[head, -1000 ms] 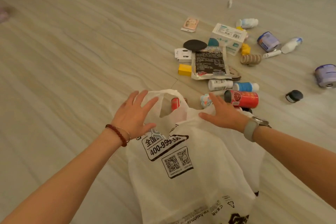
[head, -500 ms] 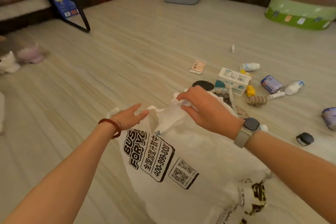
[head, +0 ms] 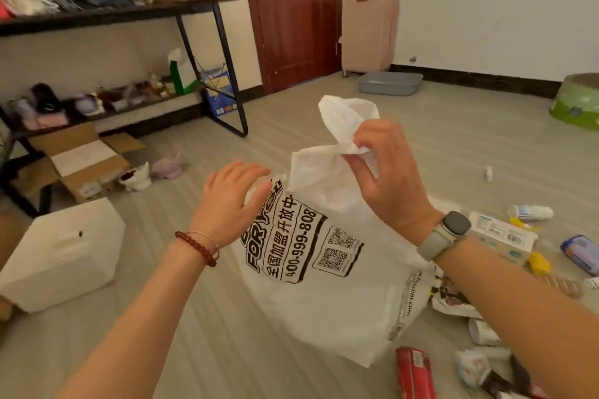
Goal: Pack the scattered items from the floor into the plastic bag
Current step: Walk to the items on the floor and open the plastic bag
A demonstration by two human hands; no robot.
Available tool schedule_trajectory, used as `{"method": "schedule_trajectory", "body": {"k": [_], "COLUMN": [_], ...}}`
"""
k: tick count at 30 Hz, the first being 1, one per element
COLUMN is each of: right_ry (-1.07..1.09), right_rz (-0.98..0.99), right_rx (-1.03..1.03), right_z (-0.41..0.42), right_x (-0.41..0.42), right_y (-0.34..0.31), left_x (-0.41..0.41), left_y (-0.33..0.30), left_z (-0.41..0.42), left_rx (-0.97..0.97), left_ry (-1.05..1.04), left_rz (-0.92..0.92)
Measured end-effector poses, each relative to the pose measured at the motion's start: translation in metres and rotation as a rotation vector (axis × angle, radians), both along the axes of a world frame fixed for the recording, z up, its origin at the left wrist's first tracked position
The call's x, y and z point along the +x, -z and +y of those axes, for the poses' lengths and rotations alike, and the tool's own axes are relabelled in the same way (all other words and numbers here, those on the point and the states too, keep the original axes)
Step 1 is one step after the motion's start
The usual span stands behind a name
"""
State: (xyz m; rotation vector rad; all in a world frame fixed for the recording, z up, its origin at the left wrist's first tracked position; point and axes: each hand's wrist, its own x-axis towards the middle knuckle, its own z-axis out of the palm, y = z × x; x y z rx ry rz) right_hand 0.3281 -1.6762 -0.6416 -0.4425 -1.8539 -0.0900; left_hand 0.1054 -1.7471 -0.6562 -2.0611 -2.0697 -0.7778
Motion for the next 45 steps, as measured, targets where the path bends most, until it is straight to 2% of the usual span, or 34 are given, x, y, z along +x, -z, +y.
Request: {"method": "schedule_trajectory", "body": {"k": [4,6,8,11,13,16,18,20,23,24,26,27,28,29,32,35,36,37,39,40,41,43,45], "right_ry": [-0.018,-0.022,-0.006,-0.07,-0.133,-0.171,-0.093,0.049,0.274,0.304,0.213,0.136,0.095,0.082,0.181,0.304,0.319,0.326,0.352,0.377,0.406,0.446,0.478], "right_rz": [-0.217,-0.391,-0.622,-1.03,-1.226,-1.379,-1.282,-1.055,-0.696,-0.57,-0.325,-0.228,-0.212,-0.277,-0.643,-0.806,-0.838,-0.856,-0.837,-0.811,-0.799,-0.834,-0.951], "right_rx": [-0.123,-0.208,-0.226,-0.172,-0.232,-0.478,-0.533,-0.48,-0.472,-0.569,-0.876,-0.962,-0.979,-0.956,-0.883,-0.926,-0.908,-0.886,-0.849,-0.833,-0.831,-0.919,-1.061], "right_z": [-0.023,-0.038,-0.054,-0.079,-0.091,-0.102,-0.104,-0.101,-0.086,-0.081,-0.07,-0.067,-0.066,-0.065,-0.064,-0.064,-0.064,-0.064,-0.061,-0.059,-0.056,-0.05,-0.046], "right_x": [0.027,0.051,0.077,0.111,0.132,0.153,0.152,0.143,0.121,0.114,0.103,0.099,0.099,0.101,0.127,0.15,0.152,0.148,0.131,0.12,0.109,0.087,0.072], "right_y": [0.066,0.108,0.148,0.201,0.226,0.24,0.234,0.223,0.204,0.2,0.199,0.199,0.201,0.207,0.231,0.242,0.244,0.243,0.241,0.239,0.238,0.237,0.245], "left_x": [0.016,0.02,0.031,0.058,0.08,0.103,0.109,0.11,0.115,0.117,0.118,0.117,0.114,0.109,0.088,0.068,0.065,0.065,0.073,0.082,0.093,0.118,0.136], "left_y": [0.045,0.074,0.099,0.124,0.124,0.113,0.11,0.112,0.112,0.113,0.123,0.132,0.144,0.158,0.199,0.22,0.223,0.224,0.221,0.216,0.211,0.213,0.231], "left_z": [-0.014,-0.029,-0.054,-0.09,-0.096,-0.078,-0.06,-0.045,-0.037,-0.037,-0.039,-0.042,-0.048,-0.055,-0.086,-0.109,-0.111,-0.11,-0.101,-0.095,-0.089,-0.081,-0.079], "left_rx": [-0.124,-0.254,-0.283,0.035,0.213,0.268,0.179,0.069,0.013,-0.016,-0.179,-0.305,-0.43,-0.541,-0.767,-0.924,-0.893,-0.773,-0.374,-0.273,-0.299,-0.515,-0.717], "left_ry": [-0.016,-0.032,0.018,0.222,0.315,0.275,0.17,0.1,0.084,0.119,0.261,0.336,0.394,0.44,0.532,0.523,0.473,0.406,0.257,0.162,0.075,-0.08,-0.138], "left_rz": [0.0,0.099,0.201,0.264,0.306,0.349,0.432,0.483,0.358,0.271,0.076,0.058,0.112,0.193,0.363,0.363,0.325,0.266,0.139,0.099,0.06,-0.004,0.017]}}
